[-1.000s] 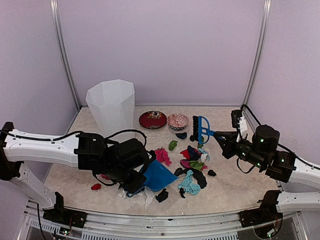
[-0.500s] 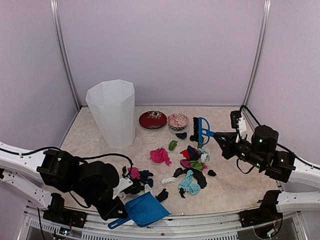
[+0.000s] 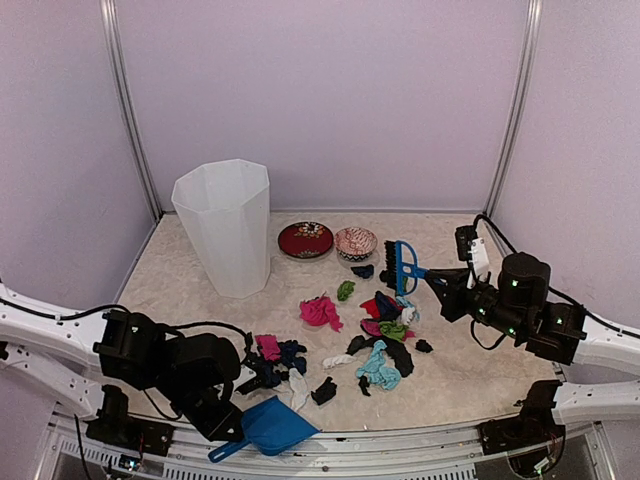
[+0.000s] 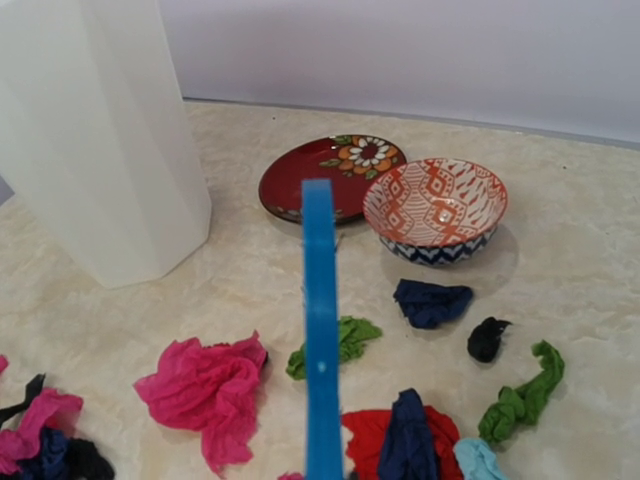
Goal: Sweep away the paper scraps from the table
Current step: Place the dustpan at the center of the board.
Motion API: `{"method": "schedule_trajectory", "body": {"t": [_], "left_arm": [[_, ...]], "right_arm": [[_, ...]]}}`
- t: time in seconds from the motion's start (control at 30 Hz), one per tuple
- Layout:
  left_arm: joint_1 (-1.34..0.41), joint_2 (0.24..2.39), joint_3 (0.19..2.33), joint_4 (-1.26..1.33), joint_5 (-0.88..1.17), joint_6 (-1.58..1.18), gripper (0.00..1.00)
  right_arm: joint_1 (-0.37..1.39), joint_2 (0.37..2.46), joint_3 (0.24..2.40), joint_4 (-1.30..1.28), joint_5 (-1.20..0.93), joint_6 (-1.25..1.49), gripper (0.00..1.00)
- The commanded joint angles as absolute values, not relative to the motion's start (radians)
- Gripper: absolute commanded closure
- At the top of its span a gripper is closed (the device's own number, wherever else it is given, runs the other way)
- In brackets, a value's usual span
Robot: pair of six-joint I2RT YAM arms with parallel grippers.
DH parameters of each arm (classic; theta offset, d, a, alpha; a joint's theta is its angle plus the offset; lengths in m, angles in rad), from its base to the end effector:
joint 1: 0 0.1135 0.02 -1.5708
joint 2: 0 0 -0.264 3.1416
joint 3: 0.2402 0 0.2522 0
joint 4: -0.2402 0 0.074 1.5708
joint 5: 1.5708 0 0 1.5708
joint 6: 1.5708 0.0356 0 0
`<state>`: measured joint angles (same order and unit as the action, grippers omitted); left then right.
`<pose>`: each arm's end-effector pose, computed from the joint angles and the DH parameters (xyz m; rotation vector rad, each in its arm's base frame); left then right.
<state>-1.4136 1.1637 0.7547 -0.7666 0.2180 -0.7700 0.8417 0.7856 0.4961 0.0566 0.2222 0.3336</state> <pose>0.0246 -0.2046 0.2132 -1.0291 -2.8751 0.6964 0.1331 0.1372 0.2627 -0.3048 1.8185 0.6345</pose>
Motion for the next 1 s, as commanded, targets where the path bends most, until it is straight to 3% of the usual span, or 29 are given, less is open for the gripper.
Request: {"method": "schedule_trajectory", "body": {"t": [0.0,0.47,0.97], "left_arm": [[-1.383,1.218,0.747,-0.714,0.274,-0.695,1.00],[-1.156,1.478,0.853,-0.681,0.189,-0.472,1.00],[-1.111,1.692,1.039,-0.614,-0.023,-0.345,1.00]], "right_arm": [[0.849,0.779,0.506,0.058,0.230,0.333,1.00],[0.848,0.780,0.506,0.059,0.224,0.327,1.00],[0.848,0.761,0.496,0.042,0.255,0.325,1.00]]}}
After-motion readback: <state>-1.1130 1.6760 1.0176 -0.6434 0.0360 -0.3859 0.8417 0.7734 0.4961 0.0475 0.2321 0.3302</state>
